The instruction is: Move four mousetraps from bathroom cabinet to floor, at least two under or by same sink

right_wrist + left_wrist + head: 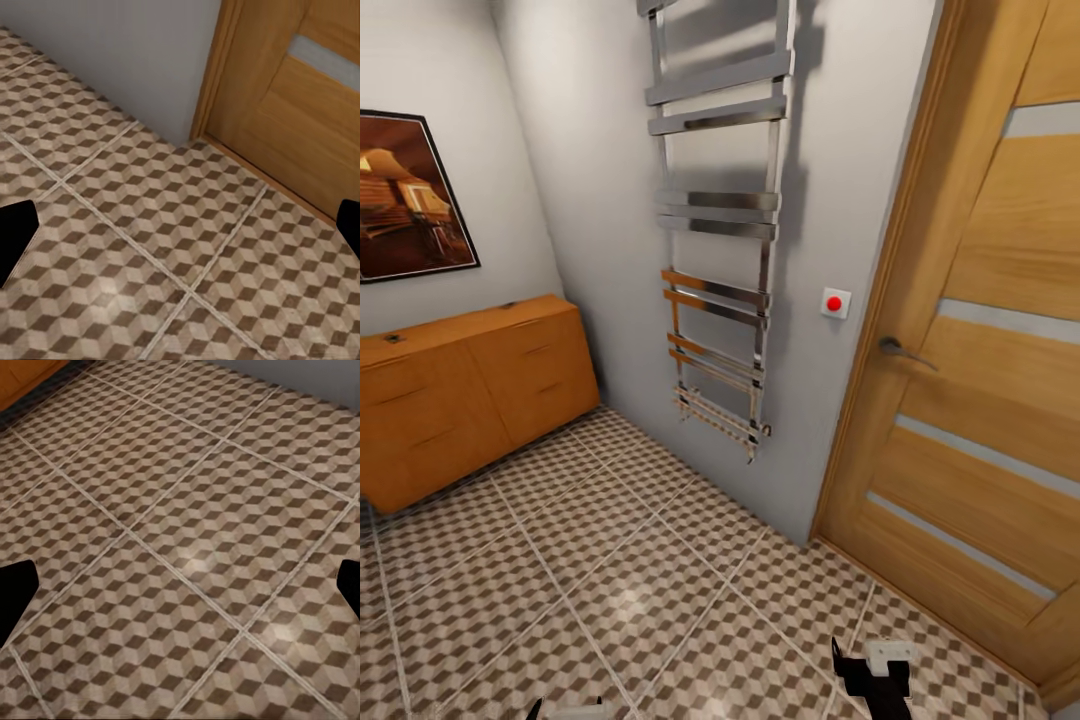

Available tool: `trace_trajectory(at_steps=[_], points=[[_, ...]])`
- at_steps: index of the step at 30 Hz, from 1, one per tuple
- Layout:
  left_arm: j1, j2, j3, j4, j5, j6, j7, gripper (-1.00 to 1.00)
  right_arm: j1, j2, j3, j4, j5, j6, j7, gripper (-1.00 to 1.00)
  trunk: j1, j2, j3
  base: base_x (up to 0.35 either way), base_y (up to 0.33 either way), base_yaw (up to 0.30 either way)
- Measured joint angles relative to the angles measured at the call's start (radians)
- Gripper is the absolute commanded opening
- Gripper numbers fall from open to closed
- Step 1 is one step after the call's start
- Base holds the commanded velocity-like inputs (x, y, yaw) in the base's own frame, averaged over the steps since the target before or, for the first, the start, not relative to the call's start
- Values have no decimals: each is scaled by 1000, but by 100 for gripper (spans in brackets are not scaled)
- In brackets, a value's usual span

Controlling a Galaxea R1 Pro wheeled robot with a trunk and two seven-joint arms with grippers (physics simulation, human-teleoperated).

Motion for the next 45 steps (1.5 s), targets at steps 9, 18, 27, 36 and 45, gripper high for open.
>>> trace_trajectory(at_steps=[9,18,27,36,45], points=[[0,0,0,0,0,0,0,100,0,0,0,0,0,0,0,100,0,0,0,0,0,290],[0,0,0,0,0,0,0,100,0,0,0,0,0,0,0,100,0,0,0,0,0,290],[0,0,0,0,0,0,0,100,0,0,0,0,0,0,0,100,0,0,0,0,0,290],[0,0,0,0,0,0,0,100,0,0,0,0,0,0,0,100,0,0,0,0,0,290],[0,-1,0,0,0,0,0,100,0,5,0,1,0,0,0,100,0,0,0,0,0,290]])
